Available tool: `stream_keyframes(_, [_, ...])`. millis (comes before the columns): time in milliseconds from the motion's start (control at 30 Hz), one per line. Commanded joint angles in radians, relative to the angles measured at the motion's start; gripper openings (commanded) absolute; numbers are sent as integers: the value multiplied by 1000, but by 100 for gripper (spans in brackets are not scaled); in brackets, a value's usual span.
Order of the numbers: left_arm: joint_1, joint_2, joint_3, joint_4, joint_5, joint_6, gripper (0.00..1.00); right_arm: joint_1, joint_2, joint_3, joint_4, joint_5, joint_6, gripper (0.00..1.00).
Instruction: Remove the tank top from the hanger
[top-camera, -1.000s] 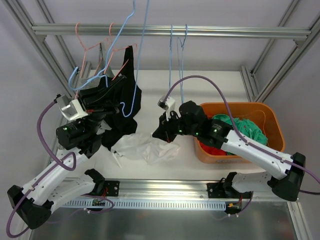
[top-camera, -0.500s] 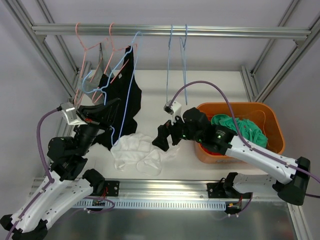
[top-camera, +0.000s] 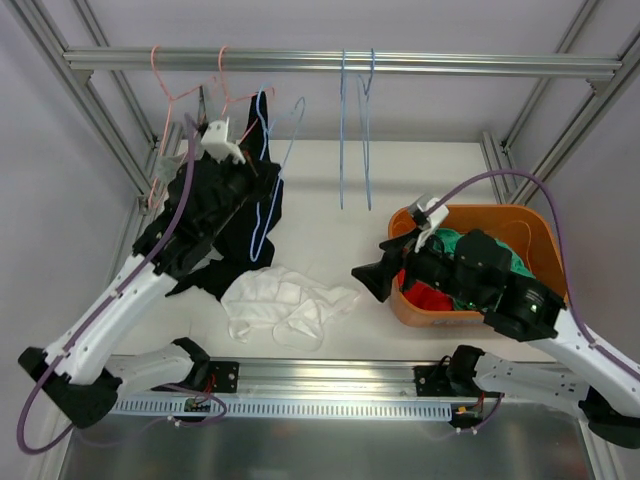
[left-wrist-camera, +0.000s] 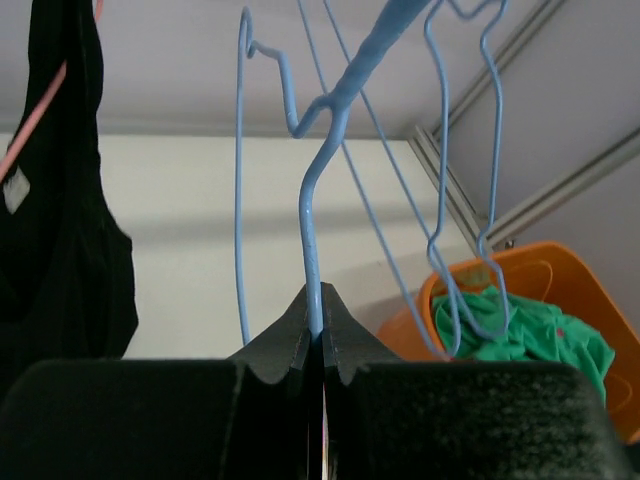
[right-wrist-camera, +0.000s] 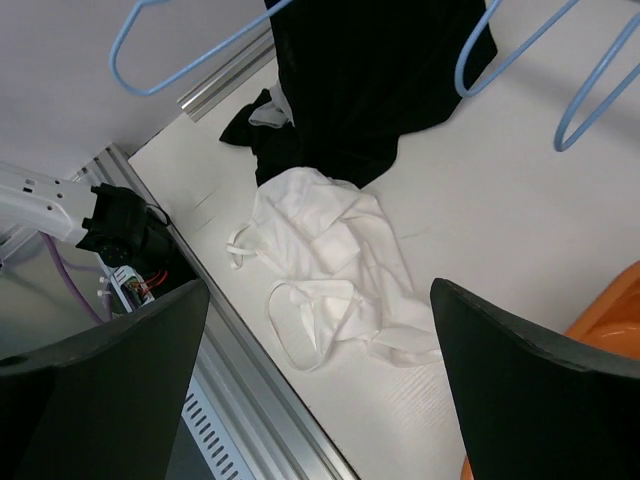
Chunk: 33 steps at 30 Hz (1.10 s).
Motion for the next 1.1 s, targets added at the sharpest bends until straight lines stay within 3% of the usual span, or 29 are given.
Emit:
stream_keyframes(0, [-10,158,233,-65,-93,26,0,4,-72,45,-58,75,-13,100])
stream_keyframes(367, [-10,529,677,-167,-162,96,0,4,-156,31,-131,134,-12,100])
stream_keyframes(667, [-10,655,738,-196,-177,79,0,4,-130,13,-120,115,-13,99])
stream_keyframes(867, [-10,639,686,-200,-154,36,0,4,-84,-27,-68,78,-42,100])
stream_keyframes(933, [-8,620,669,-200,-154,29,10,4,-41,-33,-45,52,-57,99])
stream_keyframes(967, [-8,597,654,-200,-154,29,29,2,-22,-39,-22,14,-64,100])
stream_keyframes(1033, [-10,564,634,-200,-153,32,43,4,41,-47,7,-37,-73,100])
stream_keyframes(1067, [-10,524,611,-200,-153,35,59,5,66,-47,30,-103,-82,100])
